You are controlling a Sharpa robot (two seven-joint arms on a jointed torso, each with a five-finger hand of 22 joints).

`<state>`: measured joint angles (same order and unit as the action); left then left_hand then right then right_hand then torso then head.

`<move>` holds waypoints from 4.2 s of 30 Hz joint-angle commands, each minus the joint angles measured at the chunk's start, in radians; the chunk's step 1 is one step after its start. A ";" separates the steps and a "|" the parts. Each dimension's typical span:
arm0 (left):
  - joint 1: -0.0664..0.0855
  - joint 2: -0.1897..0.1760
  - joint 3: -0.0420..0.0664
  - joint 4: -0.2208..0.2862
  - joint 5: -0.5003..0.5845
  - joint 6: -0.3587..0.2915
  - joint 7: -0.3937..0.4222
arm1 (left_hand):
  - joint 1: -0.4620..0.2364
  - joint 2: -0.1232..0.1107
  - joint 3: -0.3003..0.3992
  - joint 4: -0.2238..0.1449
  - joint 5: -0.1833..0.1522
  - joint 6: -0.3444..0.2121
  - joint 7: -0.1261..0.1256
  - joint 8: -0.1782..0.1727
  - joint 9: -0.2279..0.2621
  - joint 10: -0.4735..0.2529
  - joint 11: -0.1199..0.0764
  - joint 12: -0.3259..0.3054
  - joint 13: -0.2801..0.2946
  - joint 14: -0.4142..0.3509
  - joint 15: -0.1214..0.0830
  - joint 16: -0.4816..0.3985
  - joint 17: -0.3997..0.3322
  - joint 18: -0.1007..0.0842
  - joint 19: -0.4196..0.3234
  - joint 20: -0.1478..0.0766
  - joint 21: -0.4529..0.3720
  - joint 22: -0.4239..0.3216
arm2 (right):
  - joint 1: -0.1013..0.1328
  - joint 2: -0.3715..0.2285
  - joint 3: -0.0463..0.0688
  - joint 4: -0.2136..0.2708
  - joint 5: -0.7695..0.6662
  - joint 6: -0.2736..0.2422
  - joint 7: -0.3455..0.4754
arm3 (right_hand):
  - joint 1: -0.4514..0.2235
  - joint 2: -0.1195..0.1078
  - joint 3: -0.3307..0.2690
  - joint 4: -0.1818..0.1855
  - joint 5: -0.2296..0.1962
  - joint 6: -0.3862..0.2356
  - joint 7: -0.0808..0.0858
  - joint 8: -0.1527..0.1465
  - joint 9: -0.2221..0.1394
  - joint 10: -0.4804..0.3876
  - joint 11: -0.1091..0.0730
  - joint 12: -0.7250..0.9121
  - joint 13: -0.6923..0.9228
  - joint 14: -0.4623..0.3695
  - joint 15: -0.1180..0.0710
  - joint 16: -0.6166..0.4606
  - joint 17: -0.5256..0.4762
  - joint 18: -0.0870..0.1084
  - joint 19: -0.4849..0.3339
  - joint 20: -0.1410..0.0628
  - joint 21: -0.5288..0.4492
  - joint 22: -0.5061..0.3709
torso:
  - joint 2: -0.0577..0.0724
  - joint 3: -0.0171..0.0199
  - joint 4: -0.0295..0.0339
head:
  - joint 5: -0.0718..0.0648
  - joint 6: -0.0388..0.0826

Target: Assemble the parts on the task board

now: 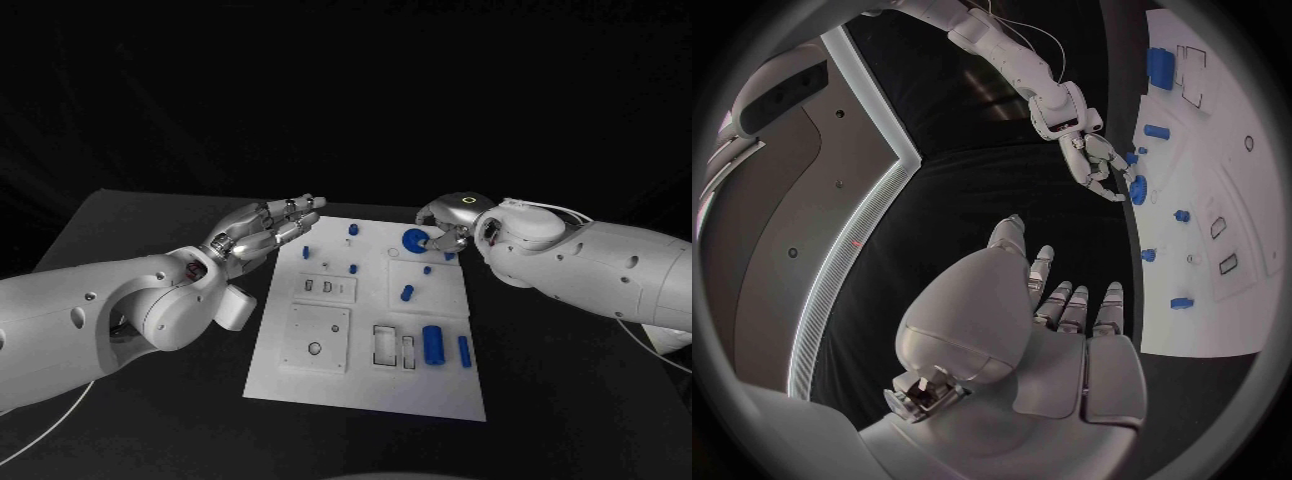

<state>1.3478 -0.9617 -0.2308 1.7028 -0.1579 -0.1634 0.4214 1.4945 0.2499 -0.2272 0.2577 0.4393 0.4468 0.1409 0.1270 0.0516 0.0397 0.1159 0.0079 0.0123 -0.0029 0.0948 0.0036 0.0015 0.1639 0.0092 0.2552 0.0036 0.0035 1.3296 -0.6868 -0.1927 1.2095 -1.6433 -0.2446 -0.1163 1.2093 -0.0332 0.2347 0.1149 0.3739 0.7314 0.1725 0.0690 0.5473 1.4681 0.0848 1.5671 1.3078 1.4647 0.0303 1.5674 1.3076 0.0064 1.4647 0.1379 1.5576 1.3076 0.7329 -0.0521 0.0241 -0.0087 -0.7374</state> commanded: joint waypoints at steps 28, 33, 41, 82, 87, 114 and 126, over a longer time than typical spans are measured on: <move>0.000 0.001 0.001 0.001 -0.009 0.026 -0.006 | 0.018 -0.003 0.009 -0.009 0.007 0.010 0.004 0.010 0.002 0.014 0.002 0.006 0.002 0.003 0.010 -0.004 -0.002 0.016 -0.001 0.009 0.004 0.002 | -0.034 0.037 0.000 -0.058 0.019 0.026 0.026 | 0.015 -0.014 0.011 -0.024 -0.016 0.114 -0.013 0.030 -0.018 0.103 0.006 0.004 0.263 0.106 0.007 0.003 0.263 0.010 0.055 0.011 -0.026 0.235 | 0.000 0.0000 -0.0016 | 0.010 -0.012; -0.001 0.004 0.001 -0.001 -0.009 0.028 -0.008 | 0.019 -0.003 0.009 -0.009 0.007 0.009 0.004 0.010 0.002 0.014 0.002 0.006 0.002 0.003 0.010 -0.004 -0.002 0.016 -0.001 0.009 0.004 0.002 | -0.036 0.037 0.000 -0.059 0.019 0.029 0.031 | 0.045 -0.012 0.021 -0.051 0.004 0.132 -0.019 0.047 0.006 0.103 0.001 0.004 0.263 0.106 0.002 0.003 0.263 0.011 0.050 0.007 -0.031 0.233 | -0.001 0.0003 -0.0010 | 0.009 -0.013; -0.002 0.004 0.000 -0.001 -0.009 0.029 -0.010 | 0.021 -0.003 0.010 -0.011 0.008 0.009 0.005 0.010 0.002 0.015 0.003 0.005 0.002 0.003 0.011 -0.004 -0.002 0.017 0.000 0.010 0.004 0.002 | -0.035 0.030 0.000 -0.051 0.028 -0.018 0.056 | 0.077 -0.004 0.032 -0.090 0.091 0.166 -0.033 0.105 0.088 0.103 -0.012 0.004 0.263 0.106 -0.008 0.003 0.263 0.011 0.052 -0.003 -0.031 0.235 | -0.001 -0.0005 0.0013 | 0.010 -0.009; -0.002 0.027 0.000 -0.015 -0.009 0.027 -0.013 | 0.028 -0.004 0.014 -0.020 0.011 0.005 0.007 0.013 0.001 0.018 0.006 0.006 0.003 0.003 0.015 -0.004 -0.002 0.017 0.003 0.016 0.007 0.004 | 0.029 0.237 0.006 -0.071 0.117 0.055 0.098 | 0.062 0.005 0.037 -0.084 0.079 0.163 -0.042 0.112 0.120 0.103 -0.020 0.004 0.263 0.106 -0.017 0.003 0.263 0.011 0.052 -0.012 -0.032 0.236 | 0.002 -0.0021 0.0139 | 0.004 -0.009; -0.002 0.028 0.000 -0.014 -0.009 0.027 -0.014 | 0.028 -0.004 0.015 -0.021 0.012 0.006 0.008 0.014 0.001 0.019 0.006 0.006 0.003 0.003 0.016 -0.004 -0.002 0.017 0.004 0.017 0.008 0.005 | 0.019 0.262 0.006 -0.102 0.116 0.050 0.102 | 0.064 0.006 0.039 -0.085 0.077 0.158 -0.040 0.108 0.119 0.103 -0.019 0.004 0.263 0.106 -0.017 0.003 0.263 0.011 0.050 -0.012 -0.034 0.235 | 0.005 -0.0014 0.0189 | 0.006 -0.009; -0.002 0.031 0.000 -0.022 -0.009 0.032 -0.023 | 0.029 -0.004 0.015 -0.023 0.013 0.007 0.009 0.015 0.001 0.019 0.008 0.006 0.003 0.003 0.017 -0.004 -0.002 0.017 0.004 0.019 0.008 0.005 | 0.010 0.255 0.007 -0.117 0.115 0.030 0.106 | 0.032 -0.006 0.039 -0.065 -0.054 -0.099 0.006 -0.008 -0.098 0.103 0.006 0.004 0.263 0.106 0.007 0.003 0.263 0.016 0.035 0.010 -0.049 0.231 | 0.003 -0.0012 0.0218 | 0.006 -0.017; -0.004 0.026 0.000 -0.023 -0.010 0.034 -0.025 | 0.029 -0.005 0.015 -0.024 0.013 0.008 0.010 0.016 0.002 0.019 0.009 0.006 0.003 0.003 0.018 -0.004 -0.002 0.017 0.005 0.021 0.008 0.005 | 0.009 0.188 0.007 -0.055 0.139 -0.076 0.174 | 0.020 0.003 0.034 -0.051 -0.051 -0.019 -0.007 0.002 -0.133 0.103 -0.006 0.004 0.263 0.106 -0.003 0.003 0.263 0.015 0.039 0.002 -0.047 0.234 | 0.003 -0.0013 0.0195 | 0.010 -0.018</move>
<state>1.3439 -0.9353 -0.2314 1.6786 -0.1632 -0.1478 0.3930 1.5142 0.2460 -0.2104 0.2409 0.4470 0.4539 0.1480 0.1386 0.0516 0.0541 0.1228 0.0079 0.0134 0.0007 0.1054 0.0036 0.0017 0.1638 0.0162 0.2696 0.0078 0.0073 1.3394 -0.4944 -0.1860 1.1464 -1.5157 -0.2643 0.0151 1.2397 -0.0318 0.2702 0.0597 0.3282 0.7072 0.1645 0.0692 0.4162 1.4654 0.0877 1.5670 1.3078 1.4664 0.0321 1.5673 1.3081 0.0066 1.4665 0.1432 1.5122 1.3081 0.7360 -0.0533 0.0449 0.0007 -0.7550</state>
